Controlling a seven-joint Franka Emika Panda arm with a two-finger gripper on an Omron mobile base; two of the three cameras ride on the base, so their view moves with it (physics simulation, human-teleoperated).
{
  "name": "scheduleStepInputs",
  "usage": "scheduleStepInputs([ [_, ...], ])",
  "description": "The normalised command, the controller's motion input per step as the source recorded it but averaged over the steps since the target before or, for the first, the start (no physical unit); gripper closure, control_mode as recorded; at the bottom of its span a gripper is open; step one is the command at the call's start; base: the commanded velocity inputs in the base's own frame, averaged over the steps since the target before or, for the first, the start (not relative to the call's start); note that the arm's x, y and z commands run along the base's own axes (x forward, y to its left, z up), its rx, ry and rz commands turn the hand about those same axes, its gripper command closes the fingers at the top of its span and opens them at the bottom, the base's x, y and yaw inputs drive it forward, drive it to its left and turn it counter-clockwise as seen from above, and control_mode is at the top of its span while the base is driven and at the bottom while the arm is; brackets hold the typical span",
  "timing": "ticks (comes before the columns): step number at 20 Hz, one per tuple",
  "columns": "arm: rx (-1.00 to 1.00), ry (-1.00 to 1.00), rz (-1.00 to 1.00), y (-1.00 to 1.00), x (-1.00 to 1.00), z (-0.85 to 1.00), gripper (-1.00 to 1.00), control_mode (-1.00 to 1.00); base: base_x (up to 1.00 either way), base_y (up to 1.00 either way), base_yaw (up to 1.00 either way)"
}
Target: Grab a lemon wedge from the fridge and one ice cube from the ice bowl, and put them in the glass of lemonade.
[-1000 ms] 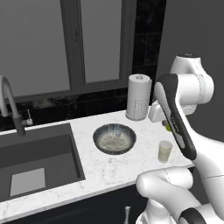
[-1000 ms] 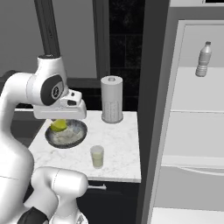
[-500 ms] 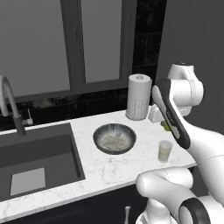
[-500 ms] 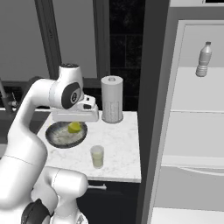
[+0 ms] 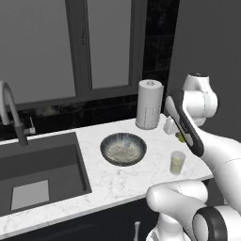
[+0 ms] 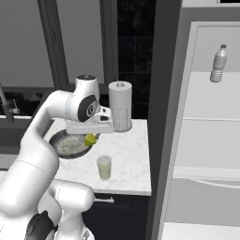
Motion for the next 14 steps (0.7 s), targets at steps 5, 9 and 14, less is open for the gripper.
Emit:
scheduleStepInputs([
  [5,0.0,0.04,0.0,-0.08,0.3,-0.29,1.0,-1.0,0.0,0.0,0.0],
  [9,0.0,0.01,0.0,0.0,0.05,-0.14,1.0,-1.0,0.0,0.0,0.0],
  [14,0.0,0.0,0.0,-0.01,0.0,-0.29,1.0,-1.0,0.0,0.0,0.0],
])
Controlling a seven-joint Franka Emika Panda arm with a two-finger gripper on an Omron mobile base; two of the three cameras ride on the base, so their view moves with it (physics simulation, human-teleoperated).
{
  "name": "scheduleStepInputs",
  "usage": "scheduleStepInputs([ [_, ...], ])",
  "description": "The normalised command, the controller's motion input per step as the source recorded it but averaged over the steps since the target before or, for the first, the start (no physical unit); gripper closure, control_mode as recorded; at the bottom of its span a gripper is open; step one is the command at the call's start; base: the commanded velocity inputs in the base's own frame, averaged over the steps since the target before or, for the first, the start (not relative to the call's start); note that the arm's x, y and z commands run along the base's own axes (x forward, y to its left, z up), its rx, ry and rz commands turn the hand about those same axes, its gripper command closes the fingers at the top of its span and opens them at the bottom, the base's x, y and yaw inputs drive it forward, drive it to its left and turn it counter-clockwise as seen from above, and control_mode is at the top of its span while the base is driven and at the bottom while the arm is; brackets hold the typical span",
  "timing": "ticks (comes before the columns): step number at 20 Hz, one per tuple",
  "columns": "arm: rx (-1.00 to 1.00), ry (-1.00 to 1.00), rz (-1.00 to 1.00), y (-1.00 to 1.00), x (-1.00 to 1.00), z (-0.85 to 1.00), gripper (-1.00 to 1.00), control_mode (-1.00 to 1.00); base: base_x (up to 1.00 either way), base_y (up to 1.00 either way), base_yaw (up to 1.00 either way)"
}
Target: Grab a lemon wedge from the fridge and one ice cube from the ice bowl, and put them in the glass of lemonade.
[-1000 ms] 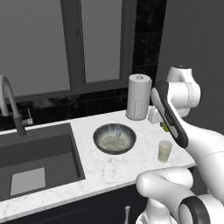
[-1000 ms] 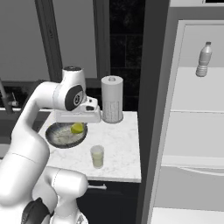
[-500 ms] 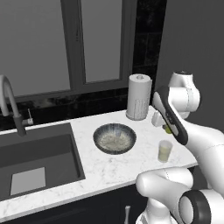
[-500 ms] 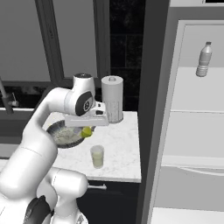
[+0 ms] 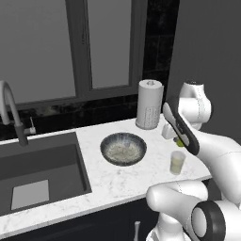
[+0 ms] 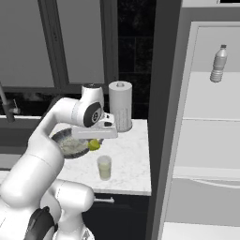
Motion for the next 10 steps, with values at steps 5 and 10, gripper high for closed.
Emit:
scheduleStepInputs([
  [5,0.0,-0.02,0.0,-0.01,0.05,-0.46,1.0,-1.0,0.0,0.0,0.0],
  [10,0.0,0.0,0.0,0.0,0.12,-0.2,1.0,-1.0,0.0,0.0,0.0],
])
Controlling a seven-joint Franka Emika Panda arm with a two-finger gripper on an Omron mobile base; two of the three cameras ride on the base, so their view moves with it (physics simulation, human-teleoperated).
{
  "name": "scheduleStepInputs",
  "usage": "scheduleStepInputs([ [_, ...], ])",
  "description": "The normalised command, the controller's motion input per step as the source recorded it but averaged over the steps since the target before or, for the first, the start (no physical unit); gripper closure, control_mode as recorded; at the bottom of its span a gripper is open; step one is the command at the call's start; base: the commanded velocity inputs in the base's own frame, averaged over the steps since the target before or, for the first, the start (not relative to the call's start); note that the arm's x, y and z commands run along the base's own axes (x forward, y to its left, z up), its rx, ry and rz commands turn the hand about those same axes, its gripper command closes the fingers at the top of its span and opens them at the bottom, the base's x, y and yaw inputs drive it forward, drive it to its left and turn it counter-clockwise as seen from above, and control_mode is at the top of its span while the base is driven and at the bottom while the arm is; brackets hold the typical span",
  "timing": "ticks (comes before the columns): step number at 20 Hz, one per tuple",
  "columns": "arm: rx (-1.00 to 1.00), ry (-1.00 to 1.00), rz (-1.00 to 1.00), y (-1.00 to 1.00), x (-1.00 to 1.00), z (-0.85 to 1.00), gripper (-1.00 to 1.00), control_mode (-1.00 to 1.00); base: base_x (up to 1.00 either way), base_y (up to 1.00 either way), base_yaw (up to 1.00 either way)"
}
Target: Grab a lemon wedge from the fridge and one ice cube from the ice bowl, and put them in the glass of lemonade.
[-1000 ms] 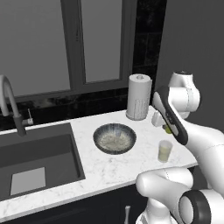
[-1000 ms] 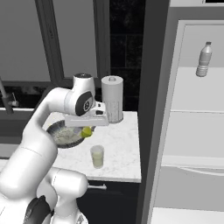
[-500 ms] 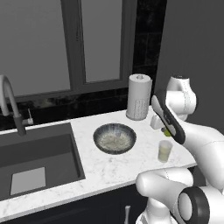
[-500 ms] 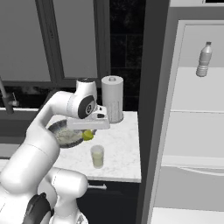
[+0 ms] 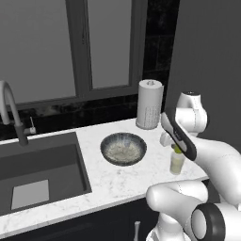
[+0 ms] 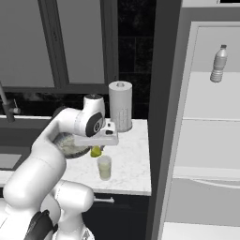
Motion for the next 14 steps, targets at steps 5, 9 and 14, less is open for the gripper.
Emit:
scheduleStepInputs([
  [5,0.0,0.0,0.0,-0.32,0.16,0.0,1.0,-1.0,0.0,0.0,0.0],
  [9,0.0,0.0,0.0,-0.34,0.03,0.0,1.0,-1.0,0.0,0.0,0.0],
  [14,0.0,0.0,0.0,-0.06,0.12,-0.01,1.0,-1.0,0.0,0.0,0.0],
])
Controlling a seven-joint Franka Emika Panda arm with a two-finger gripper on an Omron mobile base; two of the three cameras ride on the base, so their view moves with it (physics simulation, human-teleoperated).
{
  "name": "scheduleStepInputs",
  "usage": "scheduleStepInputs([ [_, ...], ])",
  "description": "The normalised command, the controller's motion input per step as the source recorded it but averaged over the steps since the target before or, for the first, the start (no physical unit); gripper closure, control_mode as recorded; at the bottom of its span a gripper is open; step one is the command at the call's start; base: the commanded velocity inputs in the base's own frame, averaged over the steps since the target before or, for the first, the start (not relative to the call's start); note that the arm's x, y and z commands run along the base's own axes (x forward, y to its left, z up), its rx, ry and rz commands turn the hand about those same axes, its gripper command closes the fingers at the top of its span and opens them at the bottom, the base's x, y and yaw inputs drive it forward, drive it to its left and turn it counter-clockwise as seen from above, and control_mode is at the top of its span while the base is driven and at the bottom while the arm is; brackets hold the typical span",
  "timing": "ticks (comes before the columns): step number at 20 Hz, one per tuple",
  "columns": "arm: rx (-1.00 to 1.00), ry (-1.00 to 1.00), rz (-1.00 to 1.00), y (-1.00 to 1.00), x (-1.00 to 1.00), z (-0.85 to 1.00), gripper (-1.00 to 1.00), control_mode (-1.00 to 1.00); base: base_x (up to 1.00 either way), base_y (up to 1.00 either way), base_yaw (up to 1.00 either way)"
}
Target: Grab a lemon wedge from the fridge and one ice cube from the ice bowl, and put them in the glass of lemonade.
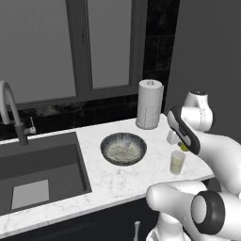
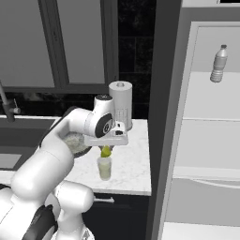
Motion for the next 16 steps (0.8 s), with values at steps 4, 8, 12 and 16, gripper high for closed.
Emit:
scheduleStepInputs([
  [4,0.0,0.0,0.0,0.04,0.05,-0.19,1.0,-1.0,0.0,0.0,0.0],
  [8,0.0,0.0,0.0,0.04,0.0,-0.06,1.0,-1.0,0.0,0.0,0.0],
  [12,0.0,0.0,0.0,0.0,0.0,-0.12,1.0,-1.0,0.0,0.0,0.0],
  [16,0.0,0.0,0.0,0.0,0.0,-0.08,1.0,-1.0,0.0,0.0,0.0],
])
